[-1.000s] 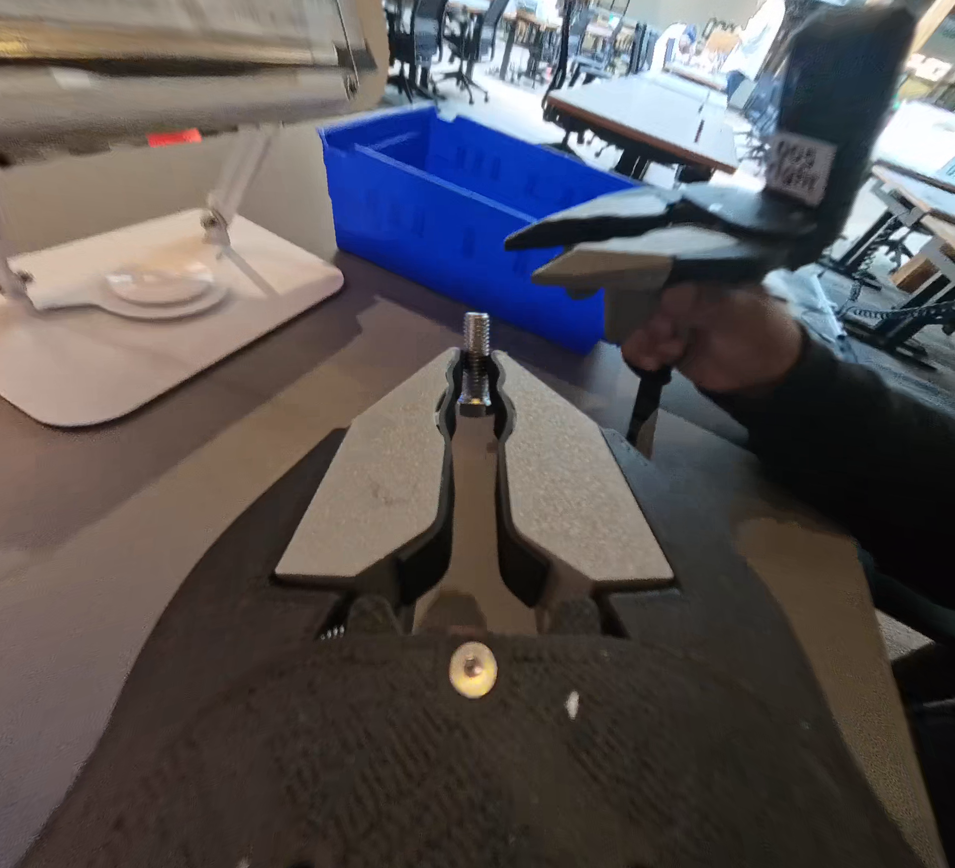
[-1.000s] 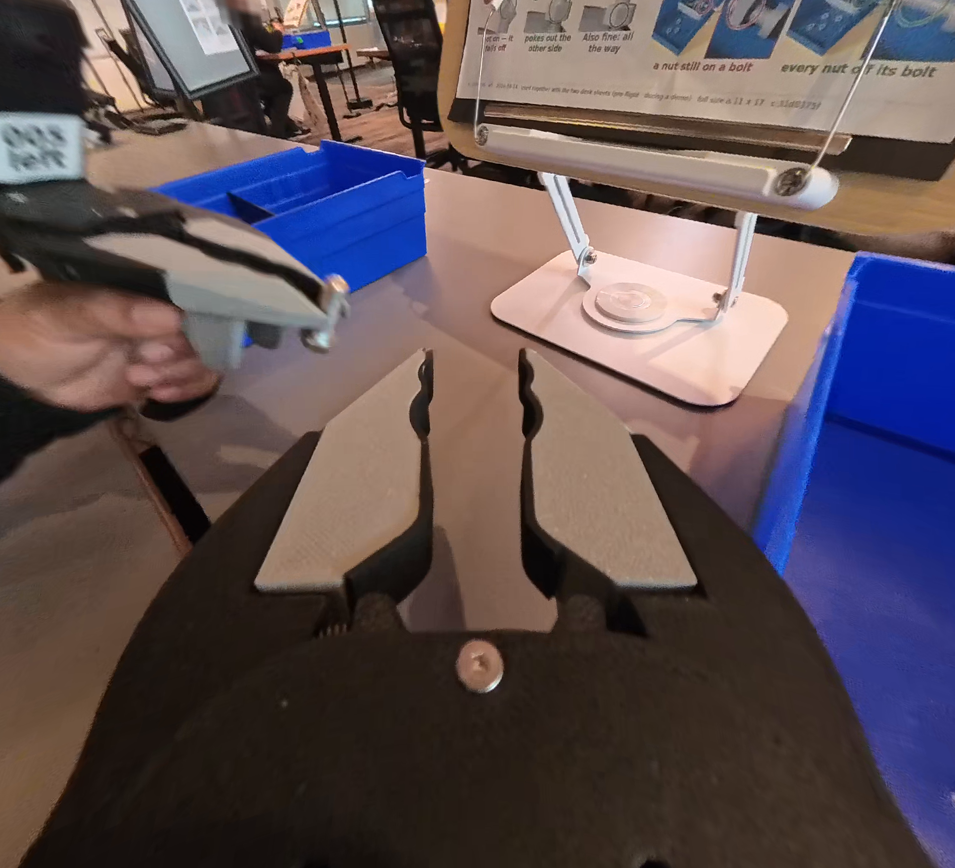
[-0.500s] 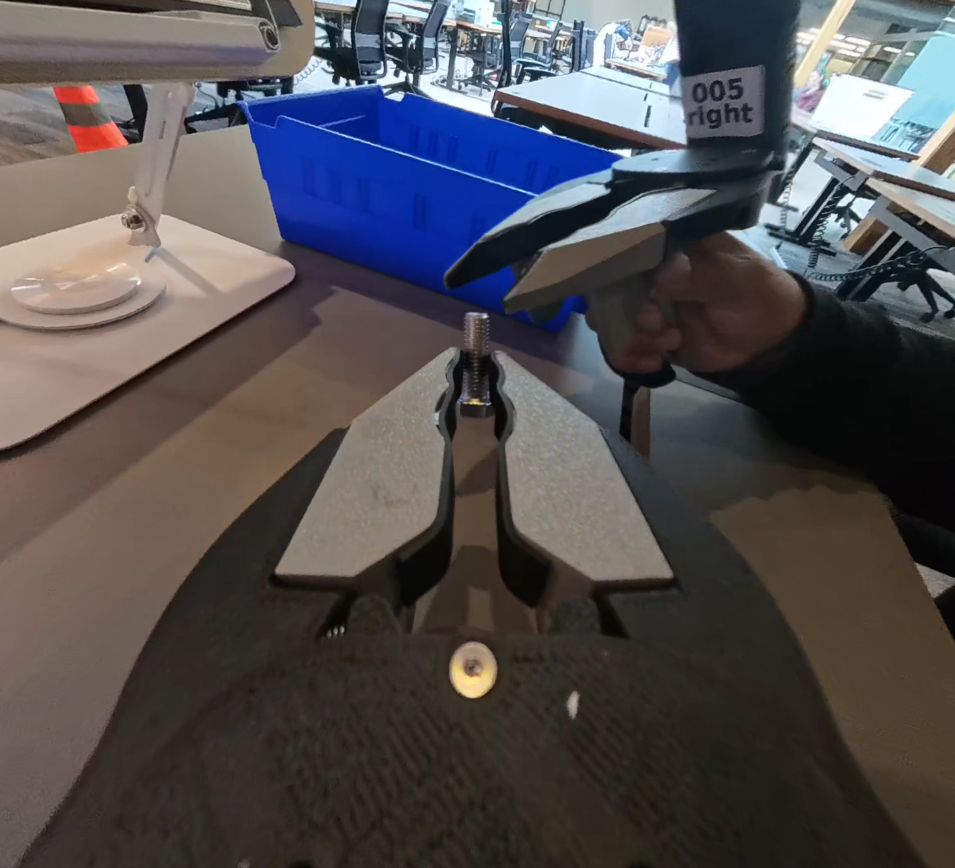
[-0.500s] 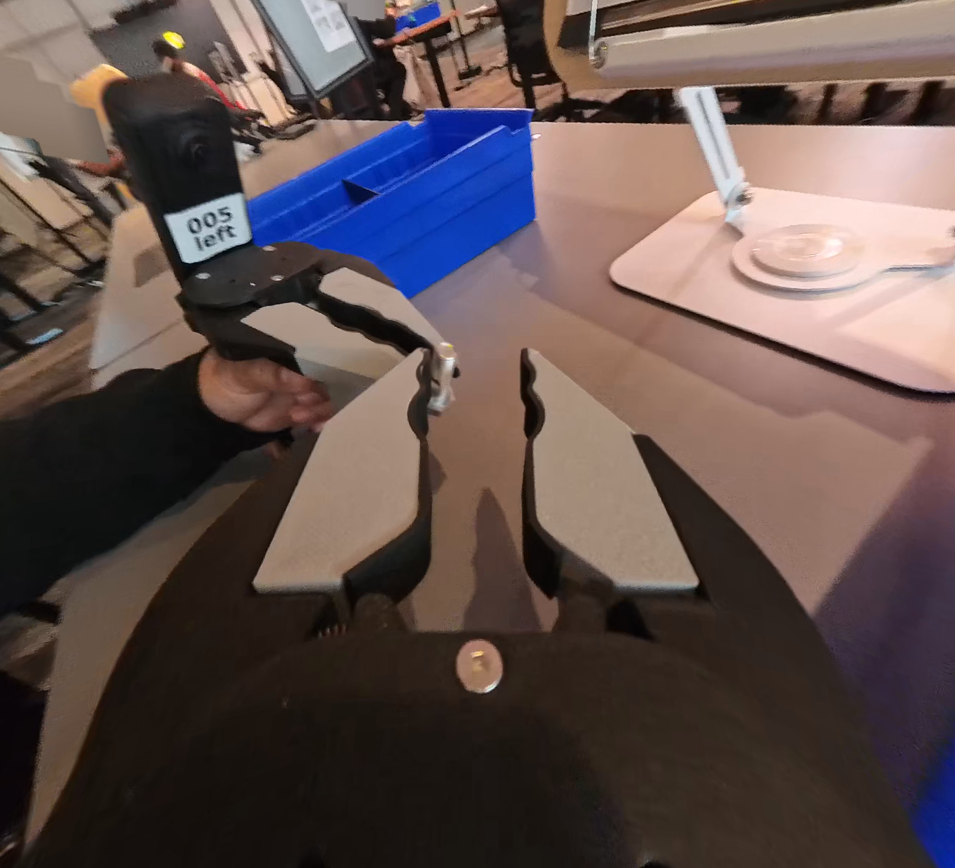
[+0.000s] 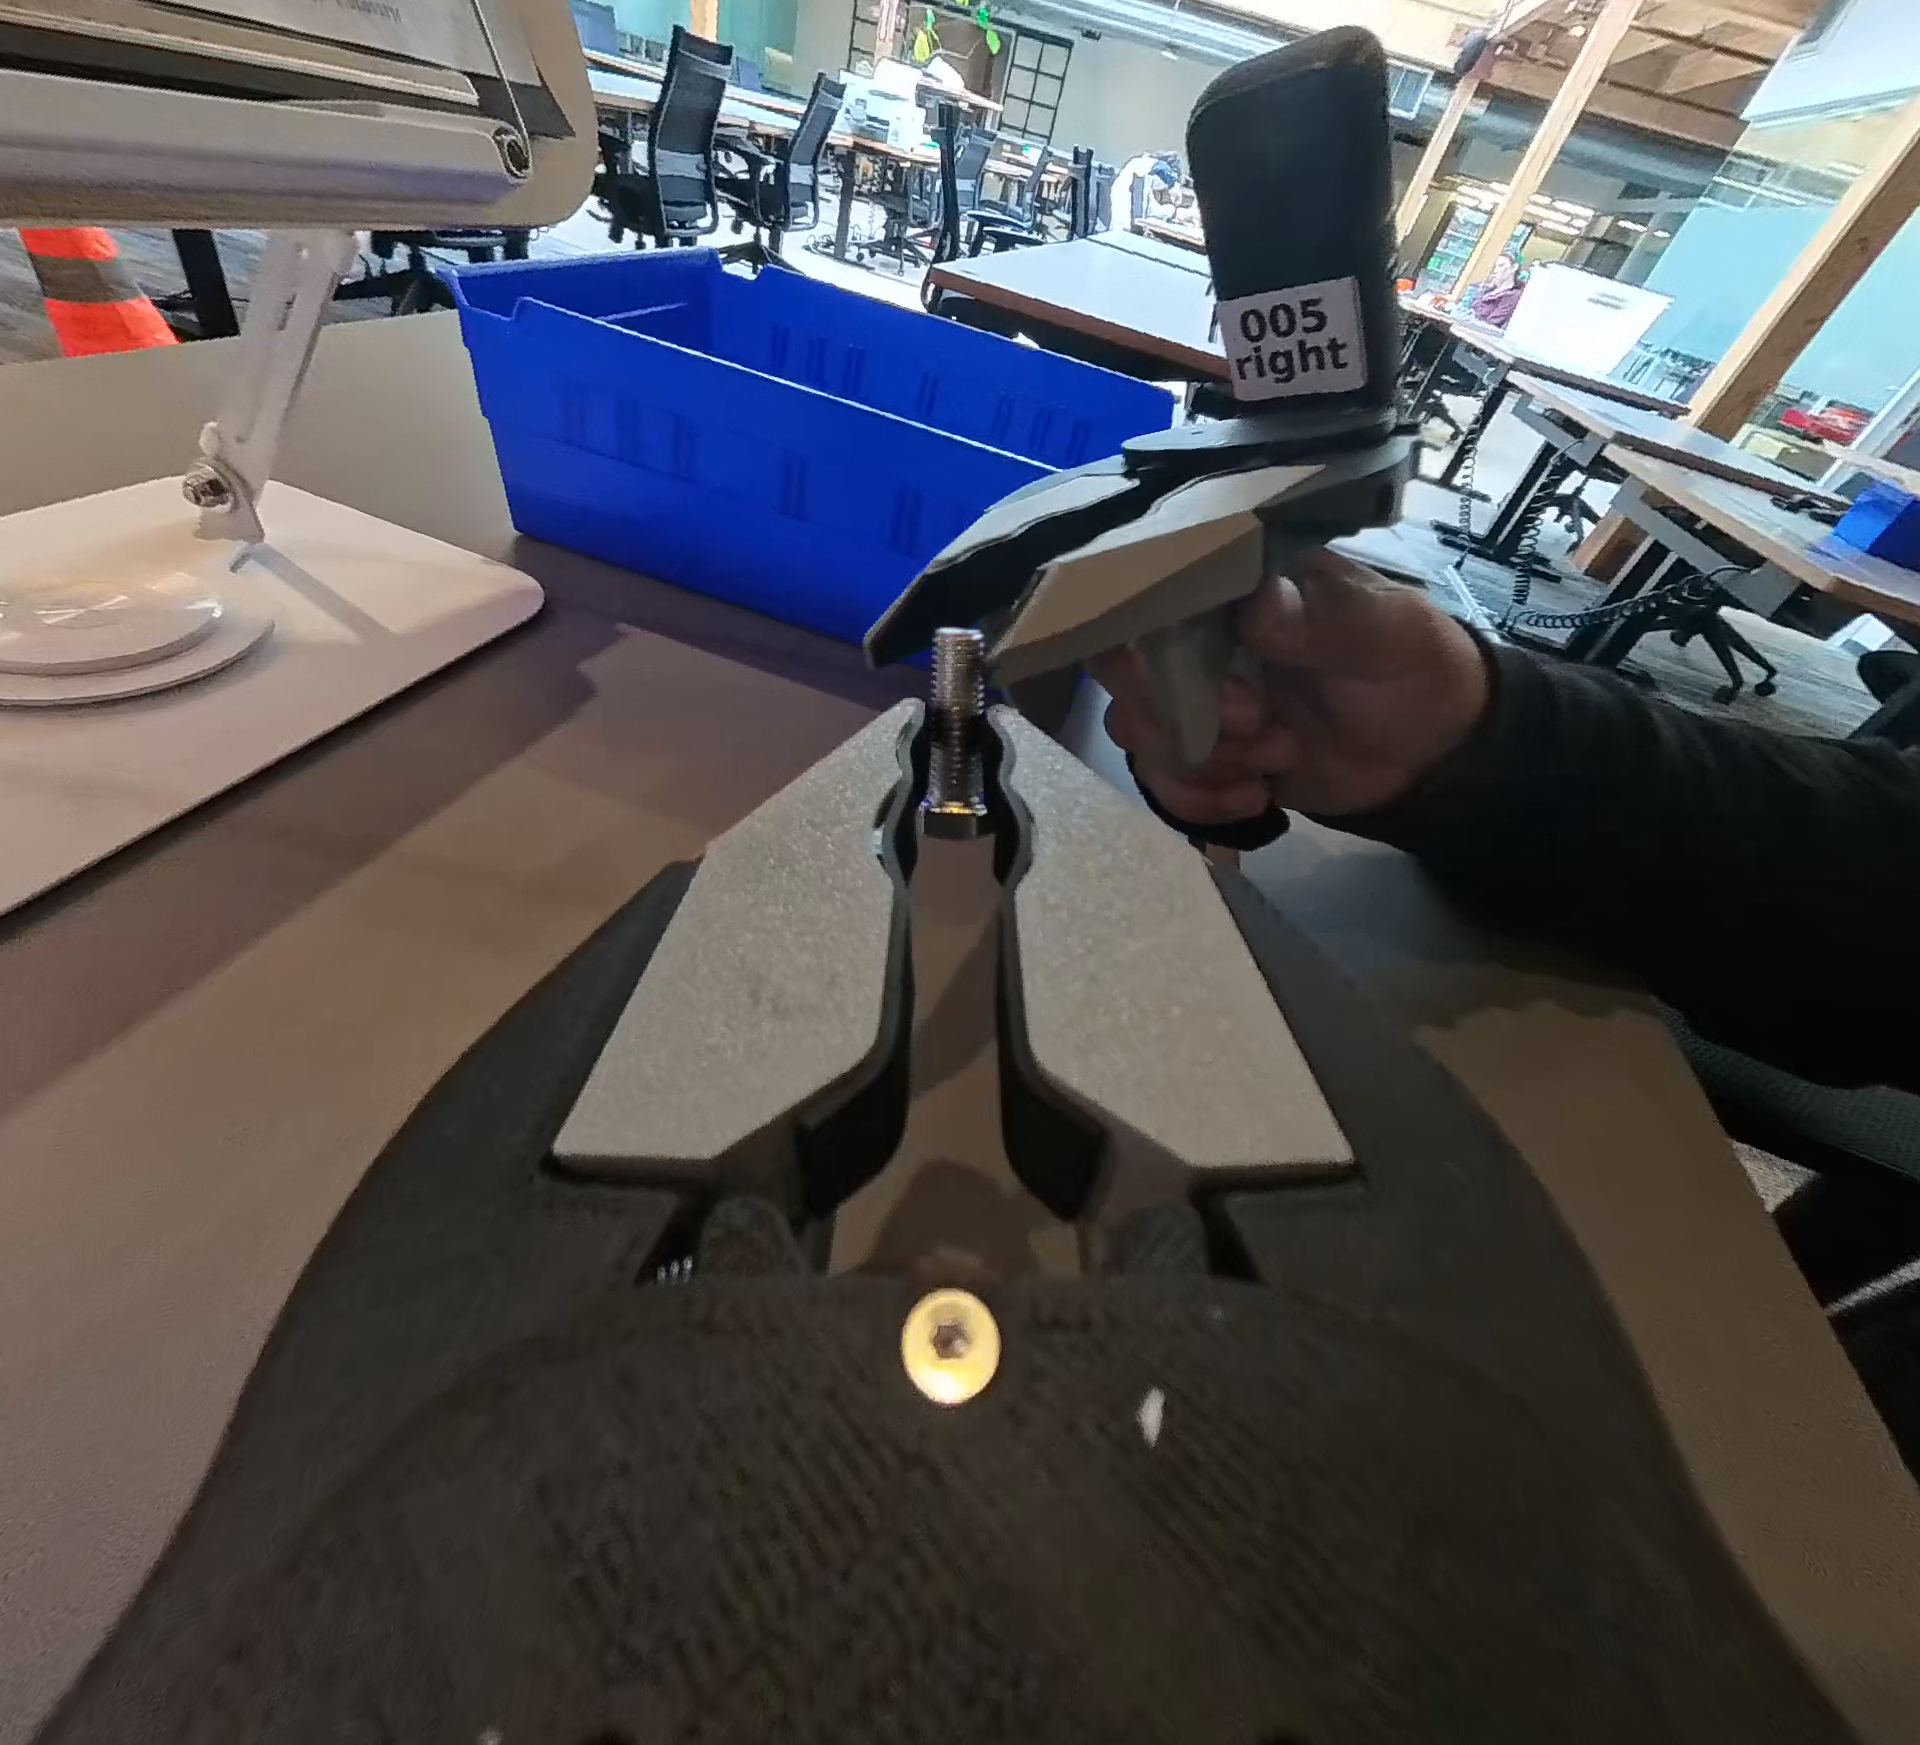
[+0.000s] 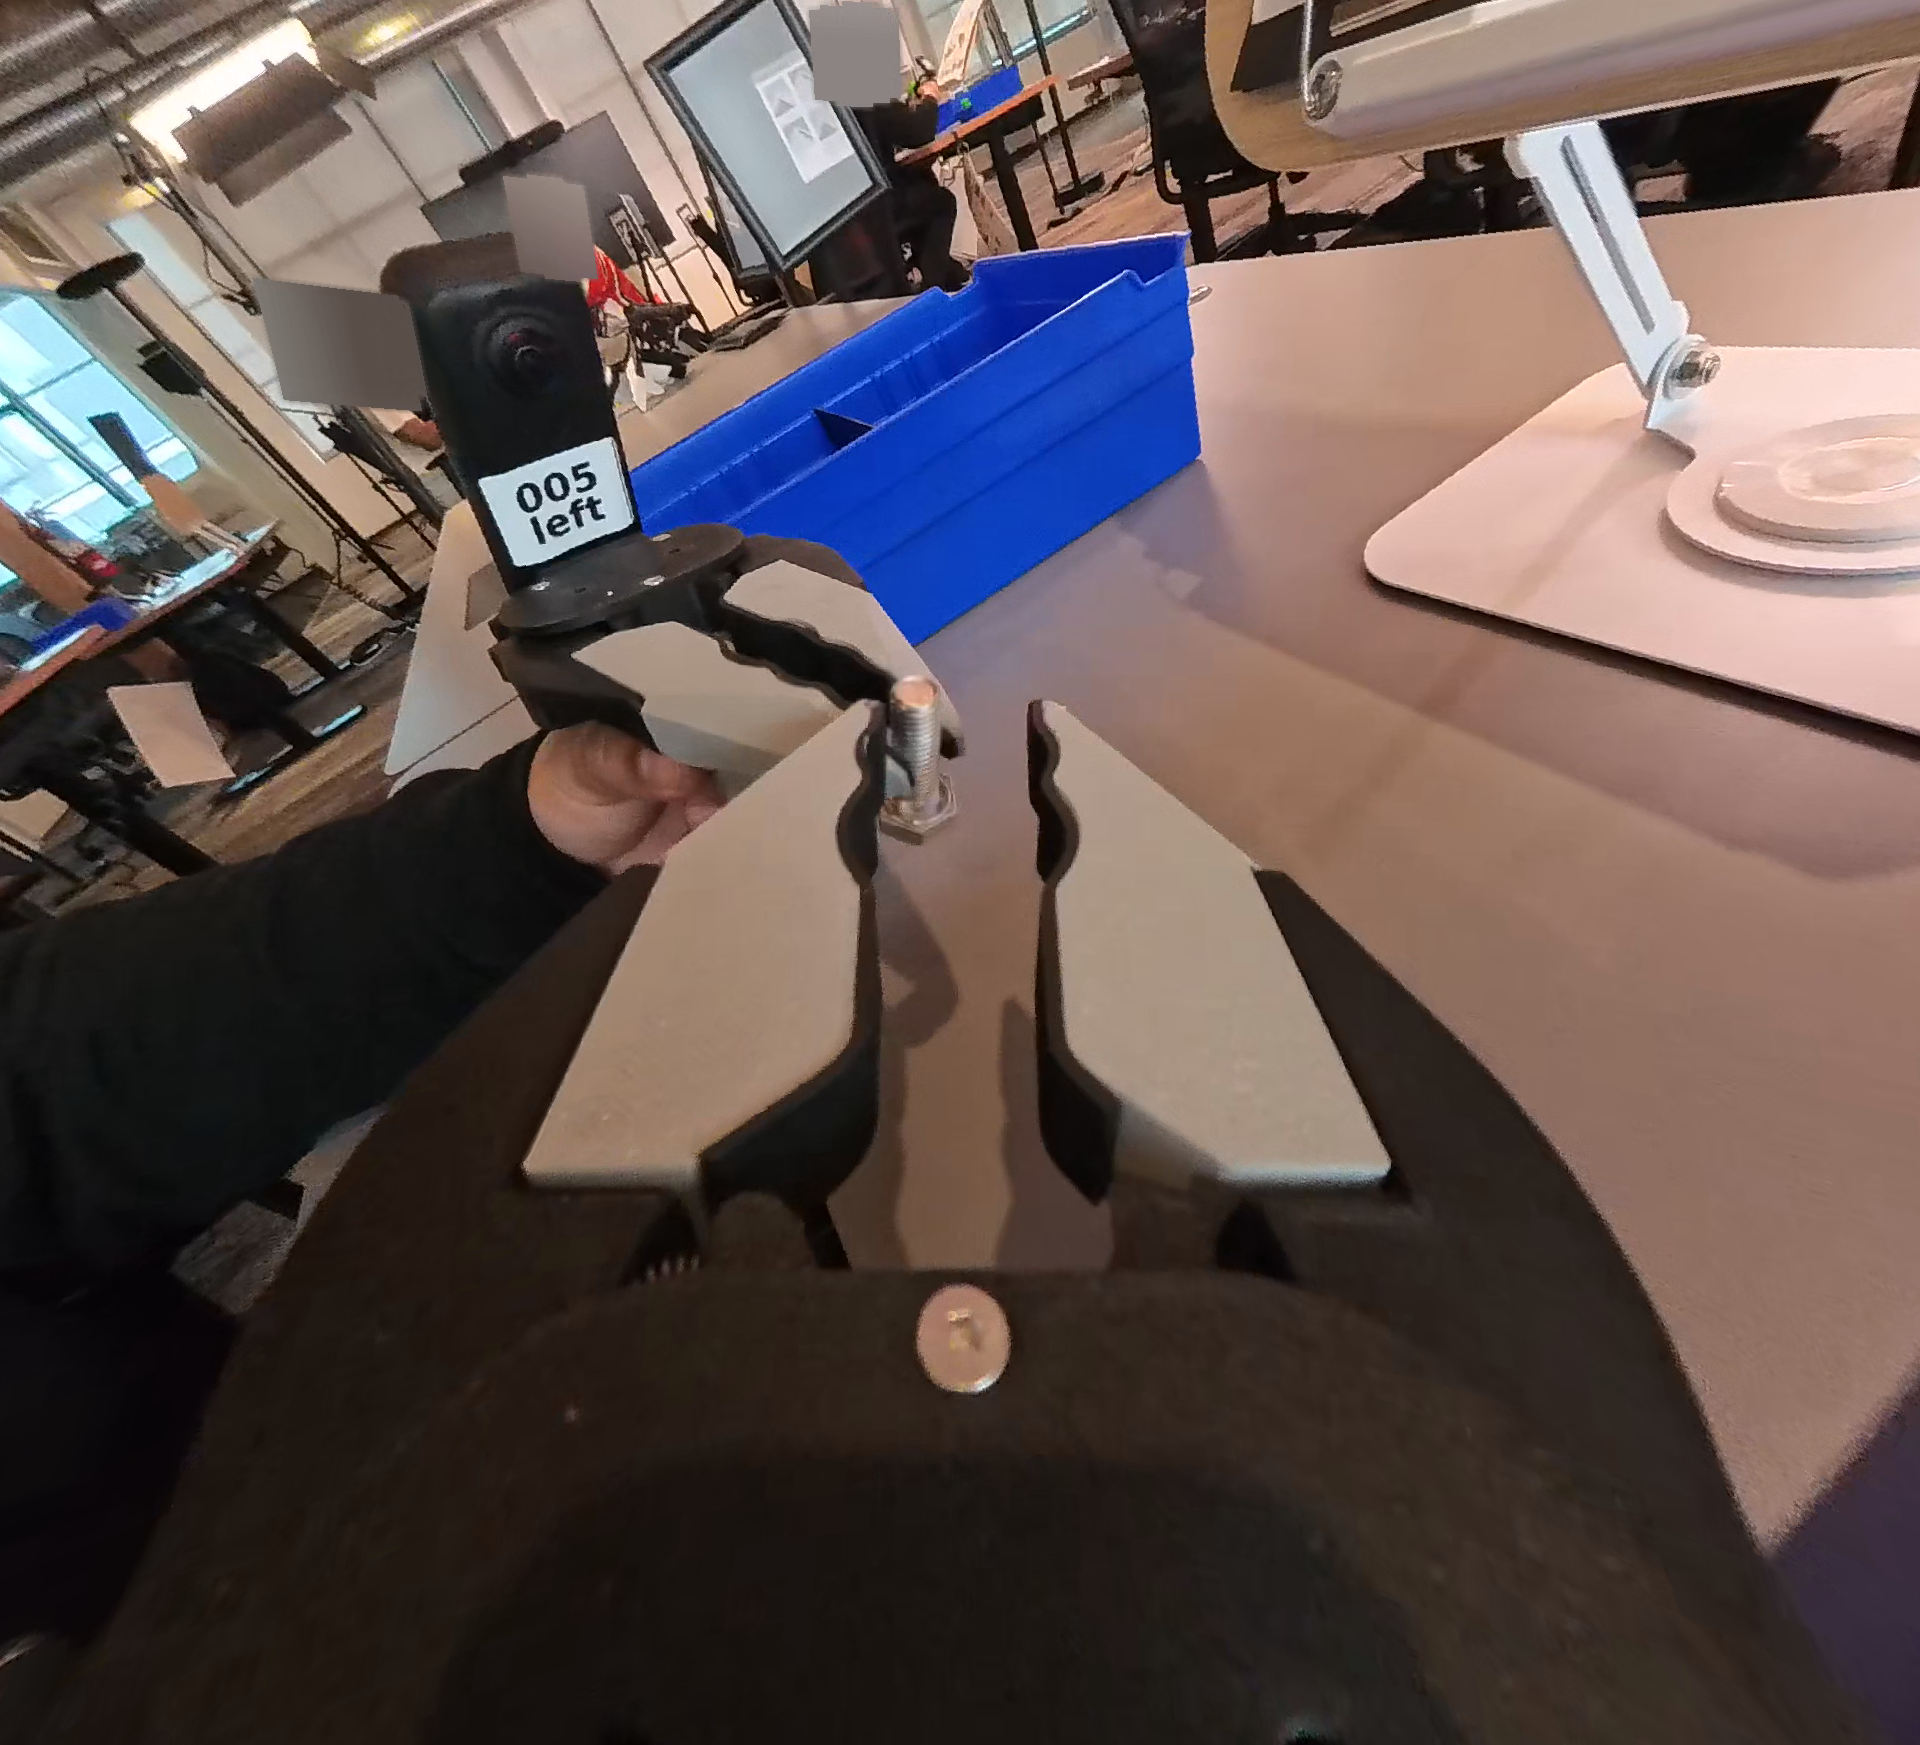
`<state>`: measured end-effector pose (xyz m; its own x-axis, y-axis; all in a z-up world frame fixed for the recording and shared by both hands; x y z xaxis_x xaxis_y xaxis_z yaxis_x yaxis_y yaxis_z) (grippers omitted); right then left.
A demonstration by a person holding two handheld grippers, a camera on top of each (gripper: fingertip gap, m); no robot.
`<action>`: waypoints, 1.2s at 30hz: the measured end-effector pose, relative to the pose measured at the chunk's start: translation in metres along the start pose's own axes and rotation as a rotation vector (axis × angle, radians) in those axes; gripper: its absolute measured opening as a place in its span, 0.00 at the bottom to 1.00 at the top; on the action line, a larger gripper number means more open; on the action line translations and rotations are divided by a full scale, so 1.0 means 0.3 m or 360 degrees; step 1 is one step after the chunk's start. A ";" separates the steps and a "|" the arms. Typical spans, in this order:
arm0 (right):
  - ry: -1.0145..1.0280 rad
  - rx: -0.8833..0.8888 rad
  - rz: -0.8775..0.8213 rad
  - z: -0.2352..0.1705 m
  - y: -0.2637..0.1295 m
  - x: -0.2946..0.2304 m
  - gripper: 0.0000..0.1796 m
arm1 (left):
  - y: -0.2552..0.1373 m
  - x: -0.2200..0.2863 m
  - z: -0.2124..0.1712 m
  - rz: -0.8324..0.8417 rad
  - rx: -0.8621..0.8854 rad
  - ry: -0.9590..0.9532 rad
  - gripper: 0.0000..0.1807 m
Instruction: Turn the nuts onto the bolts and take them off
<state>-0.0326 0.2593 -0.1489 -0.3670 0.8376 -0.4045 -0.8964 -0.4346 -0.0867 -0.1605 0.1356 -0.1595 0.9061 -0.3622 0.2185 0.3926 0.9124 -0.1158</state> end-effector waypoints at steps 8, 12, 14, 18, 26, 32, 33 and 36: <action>-0.0017 -0.0017 0.0032 -0.001 0.007 -0.007 0.08 | 0.012 0.009 -0.007 -0.0016 -0.0023 0.0017 0.04; -0.0006 -0.0016 0.0040 -0.001 0.007 -0.008 0.09 | 0.009 0.005 -0.005 -0.0007 -0.0013 0.0009 0.04; -0.0005 -0.0027 0.0041 -0.004 0.010 -0.007 0.09 | 0.007 0.004 -0.005 -0.0002 -0.0006 0.0004 0.03; -0.0034 -0.0033 0.0048 -0.004 0.011 -0.013 0.04 | 0.010 0.005 -0.007 -0.0009 0.0001 -0.0008 0.03; -0.0203 -0.0105 -0.0155 -0.005 0.010 -0.013 0.03 | 0.028 -0.010 -0.028 0.0176 -0.0137 0.0088 0.14; -0.0180 -0.0185 -0.0323 -0.032 0.015 0.028 0.03 | 0.010 -0.008 -0.026 0.0411 -0.0333 0.0286 0.28; -0.0173 -0.0216 -0.0342 -0.041 0.020 0.036 0.03 | 0.005 0.002 -0.017 0.0424 -0.0341 0.0308 0.28; -0.0191 -0.0339 -0.0414 -0.070 0.042 0.058 0.04 | -0.017 0.031 0.021 0.0477 -0.0317 0.0370 0.28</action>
<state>-0.0450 0.2614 -0.1762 -0.1708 0.9568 -0.2354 -0.8964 -0.2501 -0.3660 -0.1551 0.1288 -0.1507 0.9872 -0.1408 -0.0749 0.1085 0.9374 -0.3309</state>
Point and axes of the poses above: each gripper's, where its closed fingertips meet, y out along the fingers, z out of its top, x = y × z across the jaws, the point moved 10 cm from there along -y, back along the fingers, and after that the axes turned 6 degrees about z, right-handed, at the moved point
